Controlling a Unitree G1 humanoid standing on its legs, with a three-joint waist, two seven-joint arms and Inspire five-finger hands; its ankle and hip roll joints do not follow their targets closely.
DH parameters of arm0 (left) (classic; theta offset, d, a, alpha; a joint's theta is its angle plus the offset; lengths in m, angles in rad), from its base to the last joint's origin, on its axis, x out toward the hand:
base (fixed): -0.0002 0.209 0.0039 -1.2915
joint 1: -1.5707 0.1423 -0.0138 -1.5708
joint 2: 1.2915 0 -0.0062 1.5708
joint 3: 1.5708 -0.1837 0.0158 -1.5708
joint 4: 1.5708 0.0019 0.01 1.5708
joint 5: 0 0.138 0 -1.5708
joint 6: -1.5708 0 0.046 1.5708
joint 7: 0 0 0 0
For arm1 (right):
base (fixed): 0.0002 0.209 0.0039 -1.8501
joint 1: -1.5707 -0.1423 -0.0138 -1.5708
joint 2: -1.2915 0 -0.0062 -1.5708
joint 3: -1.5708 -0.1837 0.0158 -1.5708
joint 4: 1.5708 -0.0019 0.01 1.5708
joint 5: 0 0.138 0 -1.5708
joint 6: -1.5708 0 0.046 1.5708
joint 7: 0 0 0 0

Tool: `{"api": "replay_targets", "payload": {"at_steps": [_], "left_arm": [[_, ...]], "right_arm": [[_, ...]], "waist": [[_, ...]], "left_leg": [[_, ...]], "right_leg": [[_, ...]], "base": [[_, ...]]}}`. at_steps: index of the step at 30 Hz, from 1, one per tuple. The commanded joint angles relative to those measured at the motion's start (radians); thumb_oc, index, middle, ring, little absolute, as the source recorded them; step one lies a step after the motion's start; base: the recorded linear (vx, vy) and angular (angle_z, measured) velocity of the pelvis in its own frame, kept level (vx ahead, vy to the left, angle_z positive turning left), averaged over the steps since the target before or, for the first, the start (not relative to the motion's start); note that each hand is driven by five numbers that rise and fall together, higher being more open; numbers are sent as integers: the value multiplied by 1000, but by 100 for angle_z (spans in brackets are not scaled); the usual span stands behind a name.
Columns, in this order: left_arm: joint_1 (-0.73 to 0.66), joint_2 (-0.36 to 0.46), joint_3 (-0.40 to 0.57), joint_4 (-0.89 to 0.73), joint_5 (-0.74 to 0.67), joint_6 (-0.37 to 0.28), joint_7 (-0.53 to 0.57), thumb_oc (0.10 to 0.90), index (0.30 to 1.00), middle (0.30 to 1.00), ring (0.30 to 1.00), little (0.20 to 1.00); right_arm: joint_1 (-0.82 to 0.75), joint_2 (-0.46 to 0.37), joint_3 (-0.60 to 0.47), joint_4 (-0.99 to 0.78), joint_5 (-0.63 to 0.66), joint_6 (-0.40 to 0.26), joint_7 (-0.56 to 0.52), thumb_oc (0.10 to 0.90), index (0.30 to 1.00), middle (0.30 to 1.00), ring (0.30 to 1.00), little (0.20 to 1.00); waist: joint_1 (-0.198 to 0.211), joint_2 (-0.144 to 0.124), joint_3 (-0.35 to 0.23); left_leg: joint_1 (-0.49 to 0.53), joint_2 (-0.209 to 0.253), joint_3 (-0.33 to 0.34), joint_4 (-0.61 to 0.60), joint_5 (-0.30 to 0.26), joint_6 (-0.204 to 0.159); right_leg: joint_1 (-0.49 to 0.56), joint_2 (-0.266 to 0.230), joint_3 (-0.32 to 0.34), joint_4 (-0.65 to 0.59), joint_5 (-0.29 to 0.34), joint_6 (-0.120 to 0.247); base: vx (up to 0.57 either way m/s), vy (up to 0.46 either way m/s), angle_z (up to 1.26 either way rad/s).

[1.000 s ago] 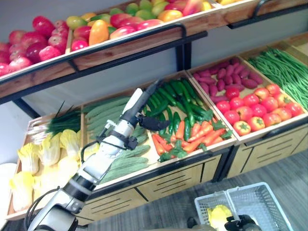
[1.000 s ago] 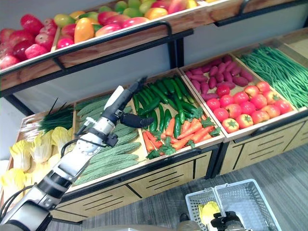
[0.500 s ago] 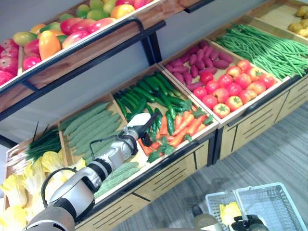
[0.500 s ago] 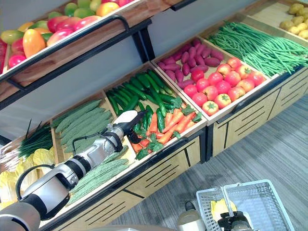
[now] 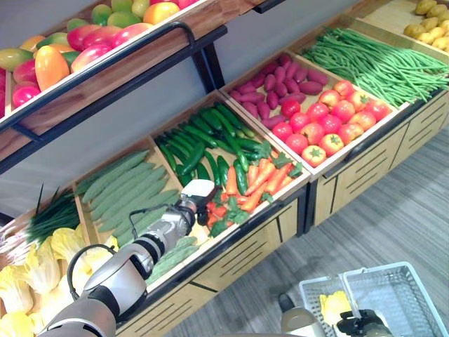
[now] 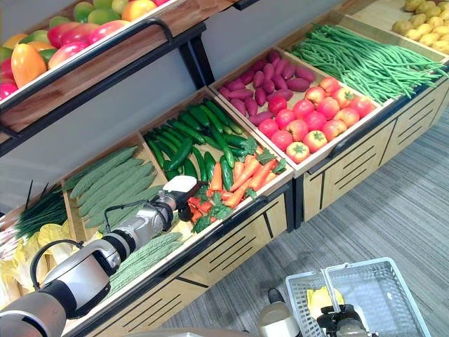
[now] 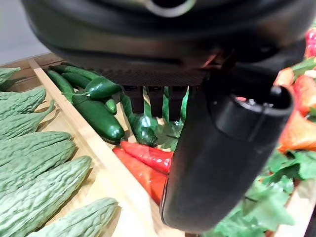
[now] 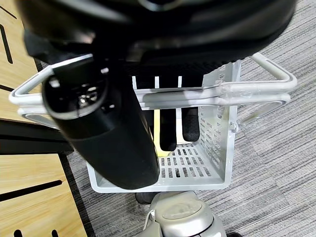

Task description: Get the vegetables into the basket

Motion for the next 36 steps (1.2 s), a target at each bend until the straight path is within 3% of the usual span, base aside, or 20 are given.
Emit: {"api": "replay_targets", "payload": {"at_steps": [1, 9, 16, 36], "left_arm": [[-83, 36, 41, 88, 21, 16, 40, 400, 300, 300, 300, 300], [-52, 54, 61, 61, -1, 13, 36, 400, 300, 300, 300, 300], [-50, 56, 61, 46, -5, 8, 41, 400, 300, 300, 300, 300], [-219, 253, 191, -64, -236, -11, 164, 400, 300, 300, 300, 300]], "right_arm": [[-32, 21, 47, 0, 10, -53, 5, 400, 300, 300, 300, 300], [-27, 9, 33, -15, 5, -46, 5, 400, 300, 300, 300, 300], [-23, 19, 37, -6, -3, -45, 4, 400, 300, 300, 300, 300], [15, 82, 81, 5, 19, -48, 32, 400, 300, 300, 300, 300]], "waist": [[-17, -28, -86], [-29, 16, -69], [-25, 18, -71], [30, -72, -96]], "left_leg": [[-26, 7, 9, 0, 1, -51], [-23, 1, 8, 0, 4, -52], [-22, -2, 7, 0, 5, -50], [-28, 8, -2, 0, 11, -55]], "right_leg": [[99, -60, 17, 6, -140, 90], [105, -73, 12, 6, -143, 91], [110, -74, 5, 6, -146, 91], [112, -59, -11, 6, -138, 89]], "base": [[-11, 26, -5], [-1, 23, -4], [0, 0, 0], [-1, -13, 0]]}}
